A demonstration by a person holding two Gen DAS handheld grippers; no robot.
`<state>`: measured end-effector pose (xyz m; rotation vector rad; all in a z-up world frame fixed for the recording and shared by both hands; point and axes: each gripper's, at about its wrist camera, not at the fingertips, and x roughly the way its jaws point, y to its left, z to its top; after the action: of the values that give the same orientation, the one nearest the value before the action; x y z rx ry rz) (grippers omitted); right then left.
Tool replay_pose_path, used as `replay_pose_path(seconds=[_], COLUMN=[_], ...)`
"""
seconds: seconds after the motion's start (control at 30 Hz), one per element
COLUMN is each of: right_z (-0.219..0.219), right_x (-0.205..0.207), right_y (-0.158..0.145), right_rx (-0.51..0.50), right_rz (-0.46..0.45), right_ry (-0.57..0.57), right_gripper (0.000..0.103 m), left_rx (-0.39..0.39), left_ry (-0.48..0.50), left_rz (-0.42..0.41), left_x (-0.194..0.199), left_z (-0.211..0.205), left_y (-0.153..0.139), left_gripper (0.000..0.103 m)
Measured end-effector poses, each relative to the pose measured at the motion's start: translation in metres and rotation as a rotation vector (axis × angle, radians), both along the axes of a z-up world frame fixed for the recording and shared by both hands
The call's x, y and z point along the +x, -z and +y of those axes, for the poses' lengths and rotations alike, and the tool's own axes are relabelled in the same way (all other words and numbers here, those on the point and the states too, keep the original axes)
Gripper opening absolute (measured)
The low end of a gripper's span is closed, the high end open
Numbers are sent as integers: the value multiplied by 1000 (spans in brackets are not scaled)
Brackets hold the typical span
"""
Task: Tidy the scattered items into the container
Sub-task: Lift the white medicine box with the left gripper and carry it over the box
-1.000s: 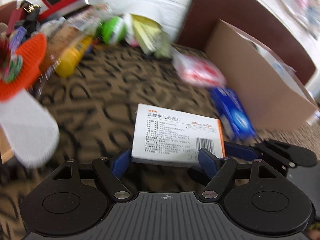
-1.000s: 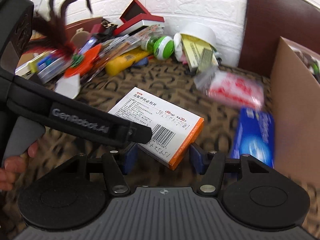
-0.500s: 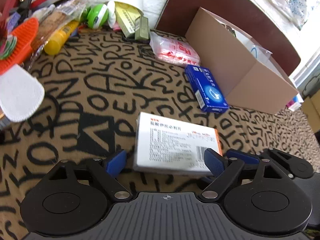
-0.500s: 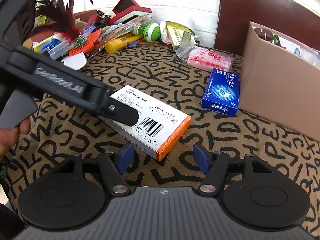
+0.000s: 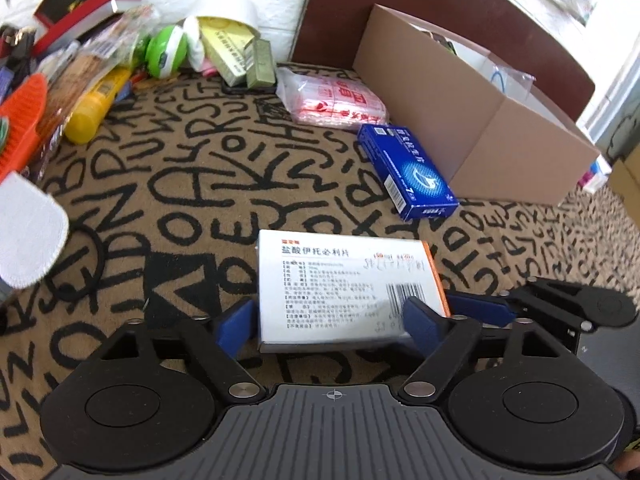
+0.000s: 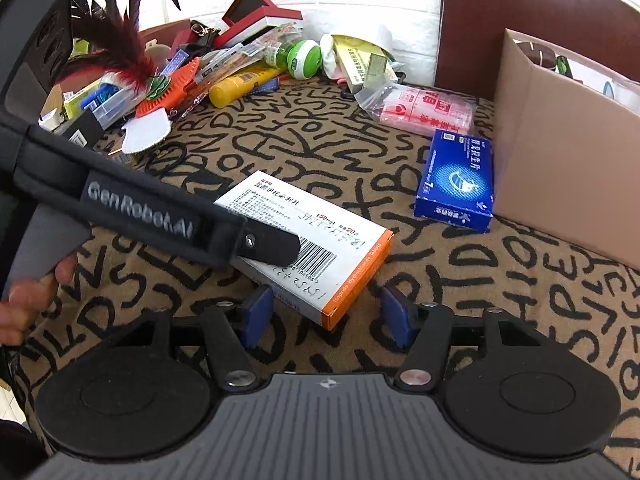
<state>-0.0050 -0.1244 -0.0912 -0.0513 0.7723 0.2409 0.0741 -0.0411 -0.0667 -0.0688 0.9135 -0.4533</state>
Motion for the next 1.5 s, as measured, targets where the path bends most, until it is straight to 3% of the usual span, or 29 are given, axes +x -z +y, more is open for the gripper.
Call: replay_pose_path(seconds=[0.2,0.53,0.83,1.17,1.5], right_z=[2,-15,-63,-129,-182], right_x=[-1,-17,-20,29,119], right_y=[-3,-39,-98,-142,-134], right_rx=[-26,-70,-146,-191,-201], right_rz=[-11,-129,-284,-363,-298], right_ry=[-1,31,125,210,249], right_gripper=[52,52,52,52,54], left_rx=[-29,-88,-130,-187,-169], left_ry=[-42,-6,83,108,71], left_rz=[6,-104,-246,-288,-211], left_x=[-1,-3,20,93,194], left_z=[4,-20,-84,-151,-201], left_y=[-7,-58,-118,-159,-138], left_gripper=[63,63,63,65,67])
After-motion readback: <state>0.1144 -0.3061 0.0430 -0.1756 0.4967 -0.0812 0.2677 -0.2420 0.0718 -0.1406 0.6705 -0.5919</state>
